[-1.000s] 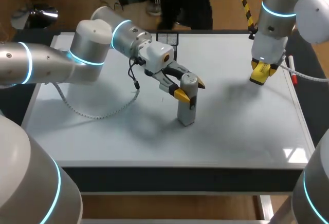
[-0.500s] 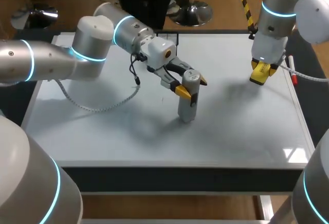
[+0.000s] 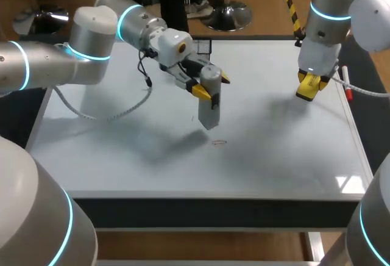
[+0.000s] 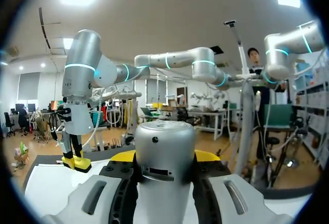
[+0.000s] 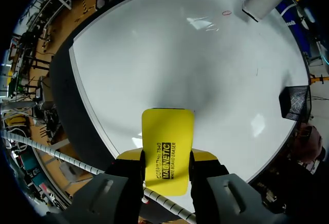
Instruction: Pick up the inspection probe, press it on each red-marked spot on the whiteboard one by one, put down the probe, pick up the eraser, and wipe off all the red marks.
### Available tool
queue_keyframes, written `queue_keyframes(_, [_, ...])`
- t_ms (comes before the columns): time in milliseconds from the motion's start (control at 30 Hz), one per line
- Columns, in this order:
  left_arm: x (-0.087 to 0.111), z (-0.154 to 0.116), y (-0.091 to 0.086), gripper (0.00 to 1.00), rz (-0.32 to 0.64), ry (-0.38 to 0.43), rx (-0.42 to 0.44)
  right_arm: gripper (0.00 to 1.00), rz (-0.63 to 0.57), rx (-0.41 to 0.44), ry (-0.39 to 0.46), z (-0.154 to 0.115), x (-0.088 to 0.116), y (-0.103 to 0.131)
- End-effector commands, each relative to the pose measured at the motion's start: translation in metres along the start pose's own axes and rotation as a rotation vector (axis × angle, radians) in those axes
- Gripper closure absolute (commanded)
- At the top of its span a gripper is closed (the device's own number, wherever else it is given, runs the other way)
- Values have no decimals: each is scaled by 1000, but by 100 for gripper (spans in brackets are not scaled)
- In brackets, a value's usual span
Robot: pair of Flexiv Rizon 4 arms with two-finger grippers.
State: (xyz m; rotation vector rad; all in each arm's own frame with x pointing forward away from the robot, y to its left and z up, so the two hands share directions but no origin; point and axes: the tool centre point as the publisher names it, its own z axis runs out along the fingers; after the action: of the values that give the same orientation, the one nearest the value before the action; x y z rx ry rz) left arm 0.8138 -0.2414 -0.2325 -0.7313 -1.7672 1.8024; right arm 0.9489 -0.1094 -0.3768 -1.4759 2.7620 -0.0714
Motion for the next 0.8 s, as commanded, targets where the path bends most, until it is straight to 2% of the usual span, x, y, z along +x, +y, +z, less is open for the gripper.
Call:
queue_keyframes(33, [11, -21, -12, 100, 10, -18, -15, 100, -2, 1, 3, -1, 0, -1])
queue_keyframes(333, [15, -65, -21, 100, -4, -26, -43, 100, -2, 1, 3, -1, 0, -1])
queue_keyframes(800, [43, -145, -14, 100, -19, -123, -8, 100, -2, 1, 3, -1, 0, -1])
